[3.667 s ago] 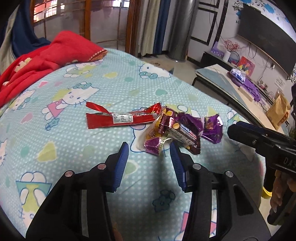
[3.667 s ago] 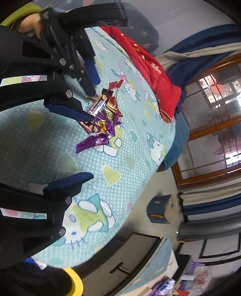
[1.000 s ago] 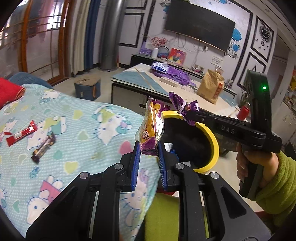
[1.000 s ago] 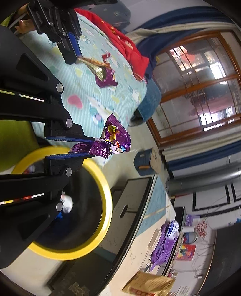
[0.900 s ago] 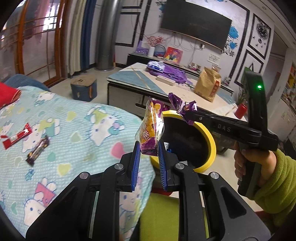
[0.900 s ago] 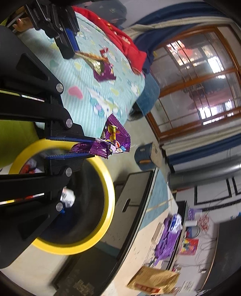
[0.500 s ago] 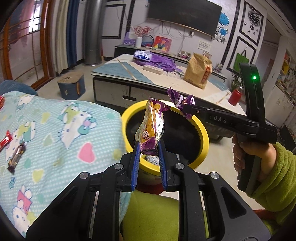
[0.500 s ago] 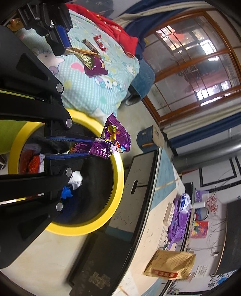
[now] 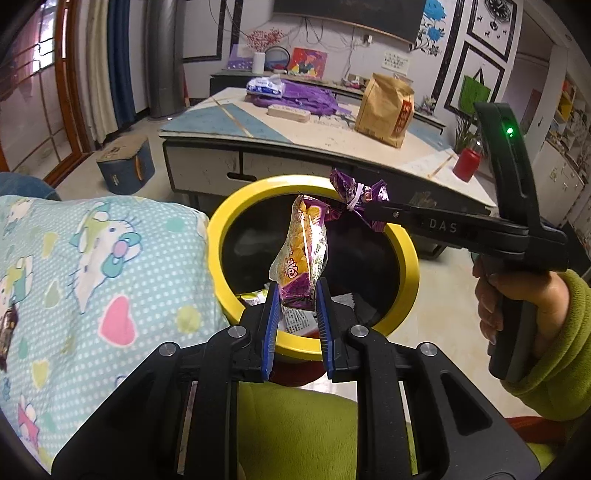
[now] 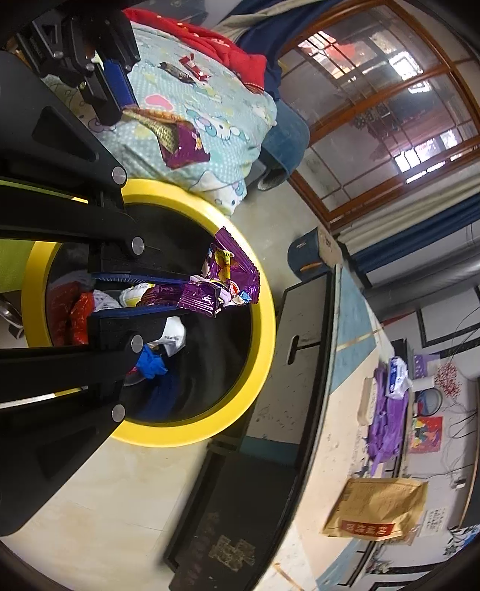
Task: Collect trash
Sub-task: 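Open the left tool to drop its wrapper while the right tool drops its wrapper, then move both open tools back from the bin toward the bed, then grasp the red candy wrapper with the left tool while the right tool grasps the chocolate bar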
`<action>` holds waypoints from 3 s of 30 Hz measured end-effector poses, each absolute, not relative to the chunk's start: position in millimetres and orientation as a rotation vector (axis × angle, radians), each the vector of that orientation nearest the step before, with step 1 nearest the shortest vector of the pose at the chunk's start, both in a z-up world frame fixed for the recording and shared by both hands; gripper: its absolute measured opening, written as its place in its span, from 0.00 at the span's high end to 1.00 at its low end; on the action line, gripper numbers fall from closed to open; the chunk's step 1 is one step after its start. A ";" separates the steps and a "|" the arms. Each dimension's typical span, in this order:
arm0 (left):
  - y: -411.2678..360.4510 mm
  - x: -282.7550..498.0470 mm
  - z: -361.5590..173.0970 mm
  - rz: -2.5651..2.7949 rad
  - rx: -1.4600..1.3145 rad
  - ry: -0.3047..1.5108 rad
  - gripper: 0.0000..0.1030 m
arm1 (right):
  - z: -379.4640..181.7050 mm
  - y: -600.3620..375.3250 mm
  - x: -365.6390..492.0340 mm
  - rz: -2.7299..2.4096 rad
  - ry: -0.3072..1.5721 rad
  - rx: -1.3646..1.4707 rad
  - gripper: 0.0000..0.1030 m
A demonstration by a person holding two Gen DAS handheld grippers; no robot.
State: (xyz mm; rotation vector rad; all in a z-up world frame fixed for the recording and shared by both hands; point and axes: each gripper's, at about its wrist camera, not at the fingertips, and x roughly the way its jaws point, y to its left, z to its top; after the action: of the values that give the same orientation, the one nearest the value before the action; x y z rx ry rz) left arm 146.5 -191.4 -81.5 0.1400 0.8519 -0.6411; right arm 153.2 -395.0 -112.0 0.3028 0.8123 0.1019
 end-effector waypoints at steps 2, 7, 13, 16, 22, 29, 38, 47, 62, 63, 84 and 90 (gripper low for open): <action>-198.1 151.4 -86.0 -0.642 0.147 0.866 0.87 | -114.1 -397.3 154.3 0.103 0.818 0.313 0.89; -207.4 163.0 -96.9 -0.645 0.155 0.899 0.86 | -115.5 -402.5 156.3 0.103 0.823 0.336 0.89; -216.2 172.3 -107.4 -0.646 0.161 0.925 0.86 | -115.0 -409.9 157.0 0.096 0.821 0.360 0.88; -220.1 176.4 -111.6 -0.642 0.169 0.931 0.85 | -114.0 -414.6 155.7 0.081 0.810 0.379 0.72; -211.6 178.0 -107.6 -0.614 0.136 0.906 0.49 | -111.0 -427.1 153.1 0.027 0.783 0.410 0.52; -196.0 174.9 -90.1 -0.584 0.076 0.846 0.11 | -102.5 -431.5 149.2 -0.021 0.736 0.405 0.39; -175.9 167.4 -69.4 -0.533 0.050 0.772 0.11 | -91.3 -423.5 147.1 -0.018 0.702 0.372 0.37; -138.5 160.6 -50.8 -0.438 0.006 0.711 0.11 | -70.7 -396.7 138.7 0.012 0.625 0.295 0.31; -62.7 148.9 -25.2 -0.249 -0.041 0.593 0.11 | -42.1 -318.3 122.3 0.155 0.527 0.099 0.21; -58.2 148.7 -23.5 -0.237 -0.045 0.586 0.11 | -41.2 -310.7 121.5 0.170 0.524 0.086 0.21; 66.4 147.3 -17.0 0.091 -0.082 0.506 0.11 | -42.4 -165.3 147.4 0.458 0.608 0.002 0.16; 94.4 145.6 -20.8 0.154 -0.109 0.506 0.11 | -52.0 -119.9 167.4 0.526 0.650 -0.025 0.16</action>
State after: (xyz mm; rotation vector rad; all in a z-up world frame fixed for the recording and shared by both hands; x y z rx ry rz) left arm 145.6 94.4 -20.8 -0.1094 0.5058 0.1536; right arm 167.4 -119.9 -52.0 -0.0248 0.6499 0.5262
